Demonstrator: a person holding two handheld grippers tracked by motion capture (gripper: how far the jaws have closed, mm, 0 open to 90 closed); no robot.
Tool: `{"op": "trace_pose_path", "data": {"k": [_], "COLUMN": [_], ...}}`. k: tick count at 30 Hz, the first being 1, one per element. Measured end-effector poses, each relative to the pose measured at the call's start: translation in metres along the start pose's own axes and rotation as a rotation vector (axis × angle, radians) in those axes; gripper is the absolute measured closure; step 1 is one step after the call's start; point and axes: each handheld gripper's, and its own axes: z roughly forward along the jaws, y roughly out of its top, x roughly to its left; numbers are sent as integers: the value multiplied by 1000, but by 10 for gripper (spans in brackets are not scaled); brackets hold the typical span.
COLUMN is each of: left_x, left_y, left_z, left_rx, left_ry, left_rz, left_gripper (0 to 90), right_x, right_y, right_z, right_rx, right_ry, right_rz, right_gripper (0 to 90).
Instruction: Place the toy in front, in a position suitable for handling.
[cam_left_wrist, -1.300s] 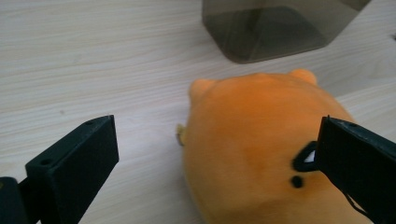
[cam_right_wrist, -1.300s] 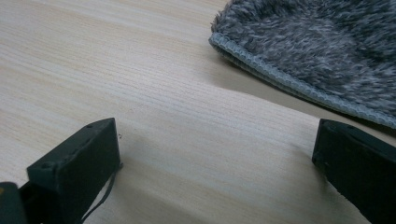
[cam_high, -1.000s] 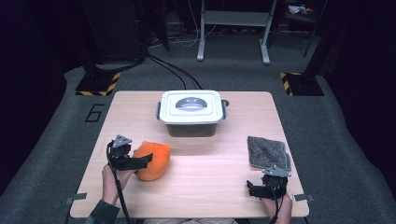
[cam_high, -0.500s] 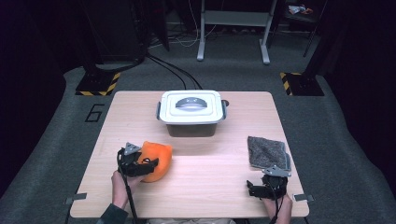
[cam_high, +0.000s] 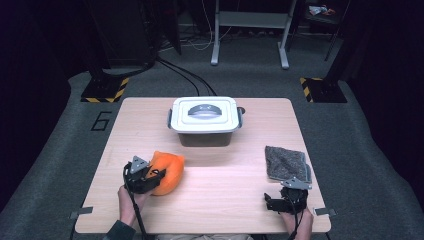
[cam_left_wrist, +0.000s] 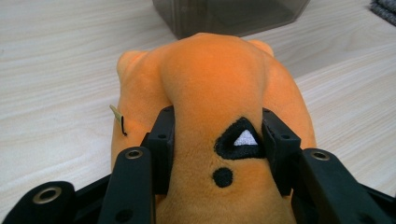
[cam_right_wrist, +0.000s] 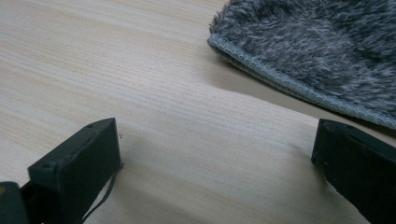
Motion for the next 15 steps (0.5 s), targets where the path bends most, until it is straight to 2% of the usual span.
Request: {"op": "trace_pose_path", "data": {"k": [3, 15], "left_x": [-1, -6], "left_y": [2, 10], "left_z": [-3, -6], "left_rx": [-15, -31], "left_ry": [-7, -91], "left_rz": [8, 43], "left_gripper": [568, 567], "right_x": [0, 0], "right_y": [0, 0], "right_z": [0, 0], "right_rx": [0, 0], "right_ry": [1, 2], "right_rz": [-1, -1], "right_gripper": [4, 6]}}
